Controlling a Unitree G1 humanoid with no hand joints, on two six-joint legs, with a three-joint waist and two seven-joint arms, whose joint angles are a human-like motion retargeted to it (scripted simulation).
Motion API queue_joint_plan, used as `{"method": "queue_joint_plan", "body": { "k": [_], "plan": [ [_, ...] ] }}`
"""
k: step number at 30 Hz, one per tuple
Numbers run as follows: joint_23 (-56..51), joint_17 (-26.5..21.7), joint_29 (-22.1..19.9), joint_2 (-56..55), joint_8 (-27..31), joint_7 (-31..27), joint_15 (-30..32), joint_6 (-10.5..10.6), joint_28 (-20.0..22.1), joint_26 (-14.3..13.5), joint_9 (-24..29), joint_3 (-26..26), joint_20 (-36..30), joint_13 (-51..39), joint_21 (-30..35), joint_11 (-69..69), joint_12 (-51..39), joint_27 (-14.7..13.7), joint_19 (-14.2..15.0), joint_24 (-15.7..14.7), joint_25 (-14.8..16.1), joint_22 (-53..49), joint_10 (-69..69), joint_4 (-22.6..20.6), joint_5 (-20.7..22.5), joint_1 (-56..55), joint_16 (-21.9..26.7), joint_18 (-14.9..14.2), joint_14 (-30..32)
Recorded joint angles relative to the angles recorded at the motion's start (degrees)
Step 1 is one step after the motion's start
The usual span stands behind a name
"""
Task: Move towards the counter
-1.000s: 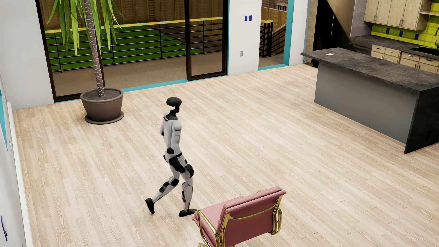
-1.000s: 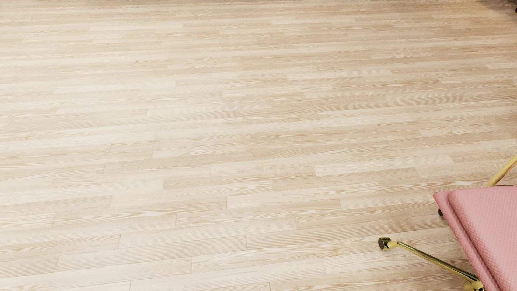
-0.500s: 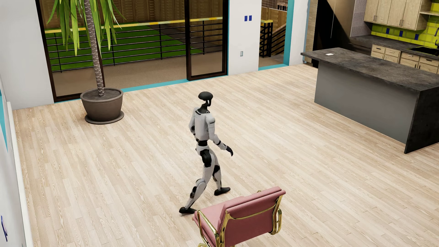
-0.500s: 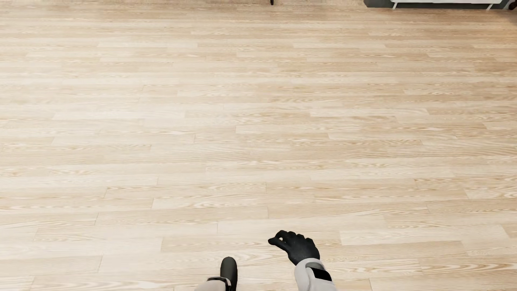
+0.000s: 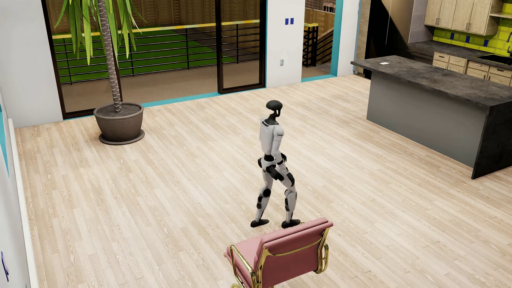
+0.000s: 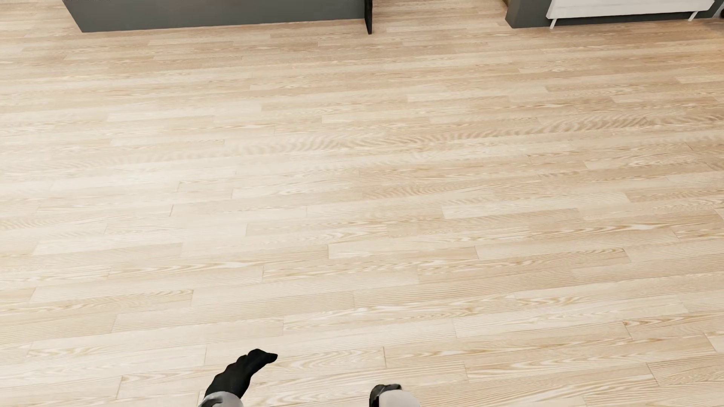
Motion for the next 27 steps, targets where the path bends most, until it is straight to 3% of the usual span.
{"method": "queue_joint_plan", "body": {
  "k": [3, 4, 6, 7, 10, 12, 13, 14, 15, 17, 19, 21, 23, 25, 26, 27],
  "plan": [
    [1.70, 0.42, -0.40, 1.80, -2.63, -2.26, 2.80, 0.38, -0.76, -0.03, -0.48, -1.67, -2.61, 1.59, -0.12, -25.49, -2.16, -0.59, 2.11, -0.49, -1.71, -0.66, -4.26, -0.63, -0.04, 7.66, 0.59, -0.29, -0.79],
    [2.52, 0.38, -0.38, 1.74, -2.74, -2.88, 3.11, 0.56, -0.92, 0.83, -0.59, -2.09, -3.39, 1.84, 0.22, -25.27, -2.31, -1.01, 3.07, -0.23, -2.46, -0.71, -3.86, -0.60, 0.28, 9.48, 0.75, -0.37, -1.25],
    [4.54, 0.94, -0.30, 1.13, -1.73, -4.15, 8.29, 1.30, -0.72, 4.59, -0.94, -2.94, -4.96, 2.14, 0.37, -17.60, -1.42, -1.27, -2.39, 1.19, -3.93, -0.56, -1.26, 0.43, 2.26, 13.10, 1.19, -0.36, -0.08],
    [5.80, 1.74, -0.43, 2.23, -2.35, -4.41, 11.27, 2.02, -0.57, 6.55, -1.22, -3.16, -5.33, 2.17, -0.36, -15.23, -0.26, -0.87, -1.08, 1.63, -4.26, -0.04, 1.21, 1.60, 2.93, 14.33, 1.33, -1.14, 2.76],
    [9.29, 5.07, -0.67, 6.95, -5.33, -4.79, 7.49, 5.09, -2.90, 9.50, -1.47, -3.28, -3.21, 0.36, -3.23, -10.77, 4.15, 0.53, -3.09, -0.31, -4.18, 3.73, 21.04, 7.50, 6.56, 8.91, 1.48, -7.99, 20.94],
    [9.02, 6.50, -0.85, 10.99, -7.59, -5.24, 3.74, 7.17, -7.51, 8.15, -1.06, -3.14, -5.09, -1.86, -3.21, -11.00, 5.64, -0.58, -3.47, -0.20, -5.00, 5.15, 39.03, 13.13, 8.79, -1.21, 3.40, -16.89, 34.65],
    [8.59, 6.92, -0.89, 13.15, -8.18, -5.55, 2.10, 8.18, -9.60, 6.21, -0.80, -2.88, -7.22, -3.45, -3.08, -11.44, 6.44, -1.56, -3.83, 0.74, -5.49, 4.45, 45.17, 15.08, 9.85, -6.39, 5.27, -17.36, 35.39],
    [8.30, 7.08, -1.09, 14.99, -8.54, -5.94, 0.41, 9.05, -10.62, 4.97, -0.50, -2.53, -8.74, -4.85, -2.65, -11.31, 7.58, -2.87, -4.19, 1.66, -5.76, 2.61, 49.35, 16.40, 11.03, -11.42, 6.74, -17.58, 31.26],
    [8.27, 7.24, -1.02, 16.97, -8.50, -5.87, -1.36, 9.75, -10.62, 4.30, -0.25, -2.09, -8.65, -6.84, -1.97, -11.12, 9.15, -3.61, -4.48, 1.55, -6.16, 0.26, 51.09, 17.94, 12.16, -15.84, 7.73, -15.62, 26.24],
    [8.99, 7.72, -0.46, 21.09, -7.48, -5.95, -5.04, 10.60, -8.17, 4.88, 0.07, -1.02, -4.95, -12.13, 0.12, -10.69, 12.46, -3.86, -4.98, -1.29, -7.59, -4.18, 46.95, 19.69, 13.85, -22.90, 6.68, -12.86, 17.35],
    [8.86, 7.57, -0.32, 25.14, -5.87, -5.87, -8.13, 10.83, -5.31, 5.45, 0.10, 0.09, -1.16, -16.47, 2.38, -10.93, 14.10, -4.72, -5.33, -4.43, -8.71, -6.11, 34.06, 20.13, 14.53, -27.44, 5.03, -9.60, 11.85],
    [7.66, 7.77, -0.38, 29.52, -4.28, -4.45, -10.29, 10.72, -4.68, 6.20, -0.20, 1.04, -0.80, -19.36, 3.90, -12.91, 13.69, -5.84, -5.44, -4.15, -8.15, -5.28, 15.84, 19.92, 14.64, -29.01, 4.56, -8.25, 12.18],
    [6.17, 7.95, -0.31, 34.20, -2.91, -2.84, -11.39, 10.40, -6.63, 6.53, -0.76, 1.67, -1.39, -20.98, 5.68, -16.10, 12.67, -7.01, -5.31, -2.34, -6.96, -3.74, -4.68, 18.68, 14.48, -27.97, 4.64, -10.69, 14.34],
    [5.22, 8.40, -0.52, 38.22, -2.04, -4.26, -13.01, 9.97, -7.85, 6.72, -1.22, 2.14, -0.32, -21.29, 7.32, -17.01, 12.19, -7.59, -4.99, -1.56, -5.75, -3.11, -11.36, 17.55, 14.54, -29.32, 4.54, -15.24, 13.79],
    [5.23, 8.56, -0.61, 39.93, -1.78, -5.63, -13.68, 9.76, -7.63, 6.71, -1.50, 2.38, 0.38, -20.86, 7.67, -16.89, 12.06, -7.44, -4.76, -1.47, -5.11, -2.92, -10.22, 16.67, 14.30, -29.45, 4.18, -14.48, 15.32],
    [5.79, 8.66, -0.69, 41.97, -1.45, -6.72, -13.73, 9.43, -7.09, 6.78, -1.78, 2.61, 1.08, -20.10, 7.76, -16.40, 12.05, -6.89, -4.50, -1.37, -4.61, -2.59, -5.87, 15.48, 13.73, -30.45, 3.57, -11.33, 17.96]
  ]
}}
